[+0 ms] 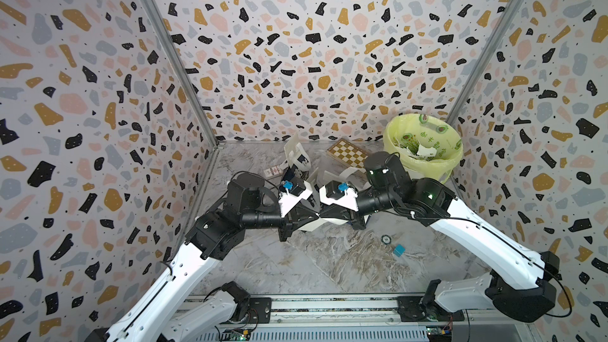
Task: Shred takeout receipts and throw away
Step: Shred the takeout receipt.
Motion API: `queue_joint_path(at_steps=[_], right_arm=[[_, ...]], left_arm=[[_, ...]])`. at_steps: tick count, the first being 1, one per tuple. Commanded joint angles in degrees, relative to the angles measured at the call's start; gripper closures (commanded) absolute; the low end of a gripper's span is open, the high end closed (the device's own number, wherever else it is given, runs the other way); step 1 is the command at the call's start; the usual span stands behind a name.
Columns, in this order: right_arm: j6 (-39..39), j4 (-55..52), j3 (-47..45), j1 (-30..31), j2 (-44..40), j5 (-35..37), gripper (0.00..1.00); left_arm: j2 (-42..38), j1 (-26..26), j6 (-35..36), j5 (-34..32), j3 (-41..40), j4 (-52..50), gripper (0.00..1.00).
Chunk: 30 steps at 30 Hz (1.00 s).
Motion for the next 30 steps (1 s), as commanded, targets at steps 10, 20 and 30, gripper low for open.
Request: queue_joint_path(at_steps=[10,20,30], right_arm=[[-23.2,-7.9,2.2,22.3,-2.9,31.4,1.0],[-32.2,-9.7,0.5,28.7,-3.2,37.9,1.0],[-11.6,5.3,-2.3,22.1,-10.1,20.2,1.0]], left_arm=[[1.9,0.1,-8.3,4.6,-3.5,11.1,1.0],[4.1,0.2,-8.6,7.5,-2.7,10.1,1.0],[4.8,0.3,-7.7,-14.6,-2.1,8.1,1.0]])
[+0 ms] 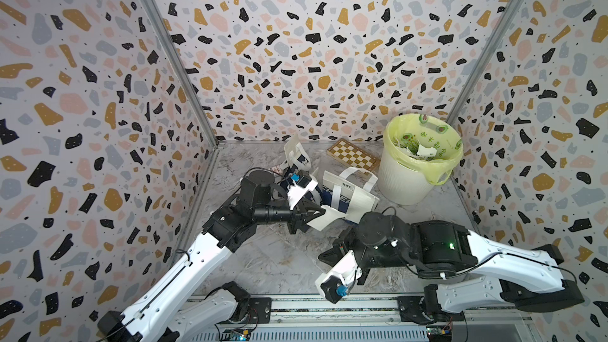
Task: Shred takeout receipts and throw away
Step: Shred the takeout receipt, then place the takeout receipt in the trash bin.
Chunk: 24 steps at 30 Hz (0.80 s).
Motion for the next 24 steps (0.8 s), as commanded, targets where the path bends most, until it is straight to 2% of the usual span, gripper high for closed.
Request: queue_joint_path(at_steps=[1,4,8,11,14,18,20,24], right_arm=[[14.1,11.8,-1.7,-4.4,-5.1,-11.4,1.0],[24.6,24.1,-8.3,-10.1,-9.4,-13.1,1.0],[42.4,33.9,-11.8,-21.4,-11.4,-10.0,1.0],[55.2,35.1,-11.9,-30.8,-10.7,-7.0,1.0],[64.2,33.4,-11.6,-39.9,-9.7,-2.9,1.0],[71.4,26.8,-6.8,-56.0,-4.6,-1.1,1.0],[74.5,25.1,-4.1,-65.2,-1.4,-4.0,1.0],[71.0,24.2,0.1,-71.1,3.3,2.9,1.0]], left_arm=[[0.5,0.3,0.0,-12.6,1.5,1.1,1.0],[-0.2,0.4,-2.1,-13.5,1.2,4.3,1.0],[-2.4,0.3,-7.9,-11.8,-1.7,12.7,1.0],[-3.0,0.3,-10.8,-11.2,-2.9,17.0,1.0],[-3.3,0.3,-12.5,-11.1,-3.7,19.9,1.0],[-3.5,0.3,-15.0,-10.9,-4.5,24.0,1.0],[-3.7,0.3,-15.8,-10.8,-4.6,25.1,1.0],[-3.8,0.3,-15.8,-10.2,-4.3,24.6,1.0]])
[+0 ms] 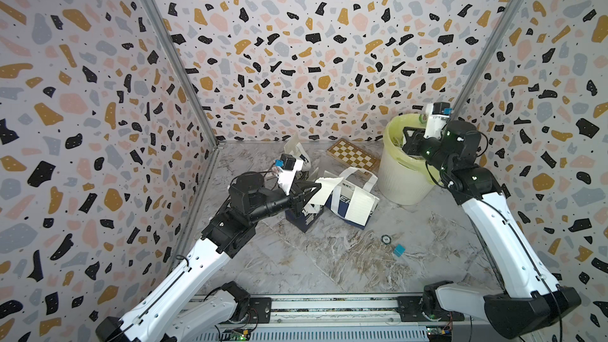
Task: Shred takeout receipts and throw away
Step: Place the takeout receipt in the trash bin.
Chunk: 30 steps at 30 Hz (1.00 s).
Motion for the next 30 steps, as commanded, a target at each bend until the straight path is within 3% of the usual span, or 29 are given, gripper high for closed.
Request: queue_joint_path(at_steps=[1,4,8,13,14,25,30], right_arm=[[2.1,-1.4,3.8,-3.2,1.5,5.3,1.0],[1.1,0.9,4.3,-7.5,5.4,7.4,1.0],[-6.2,-1.9,10.2,-8.7,13.8,11.2,0.99],[-12.0,-4.2,12.0,-8.8,19.0,11.5,0.51],[-12.2,-4.6,12.0,-8.8,19.5,11.2,0.45],[-12.8,-6.3,11.8,-9.4,16.9,8.3,0.1],[-11.4,-7.4,10.9,-10.2,15.6,3.2,0.06]], left_arm=[[-1.0,0.3,-1.2,0.6,-0.1,3.9,1.0],[-1.2,0.3,-1.1,1.0,0.0,3.8,1.0],[-1.2,0.3,-0.9,1.2,-0.5,3.9,1.0],[-1.7,0.3,-0.8,0.5,-1.2,4.0,1.0],[-1.9,0.3,-0.9,0.3,-1.4,4.2,1.0],[-2.1,0.2,-1.0,-1.4,-1.8,5.0,1.0],[-1.3,0.3,-2.3,-1.2,-1.2,7.2,1.0]])
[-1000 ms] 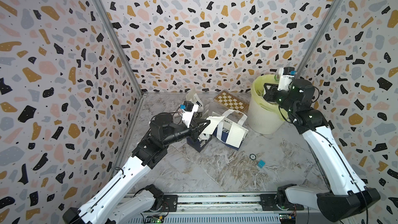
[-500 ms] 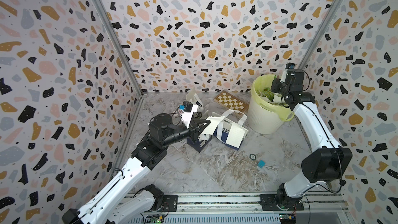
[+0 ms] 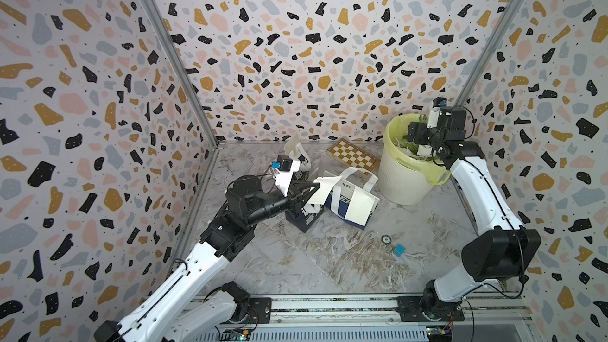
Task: Shred takeout receipts and throw away
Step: Place the takeout receipt in the trash bin.
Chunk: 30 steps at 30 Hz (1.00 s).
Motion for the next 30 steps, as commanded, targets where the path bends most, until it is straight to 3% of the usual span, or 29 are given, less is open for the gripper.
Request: queue_joint_path(at_steps=[1,8,16,23,30], right_arm=[[0.8,-2.3,0.2,-0.6,-2.2,-3.8,0.06],[1.6,-5.8,-0.2,-0.5,-1.8,-5.0,0.0],[-10.7,-6.4,-4.6,1.6,-5.8,21.1,0.0],[-15.4,-4.5,-8.4,2.1,-6.9,28.5,0.01],[-13.3,-3.1,-10.8,1.2,-8.3,30.8,0.01]], left_arm=[[0.4,0.3,-1.6,-0.2,0.7,5.1,1.0],[0.9,0.3,-1.8,0.5,0.8,5.2,1.0],[-0.7,0.3,0.3,-0.3,0.6,2.6,1.0],[-0.2,0.3,1.2,-0.3,0.6,1.7,1.0],[-0.5,0.3,1.7,-0.2,1.1,1.0,1.0]])
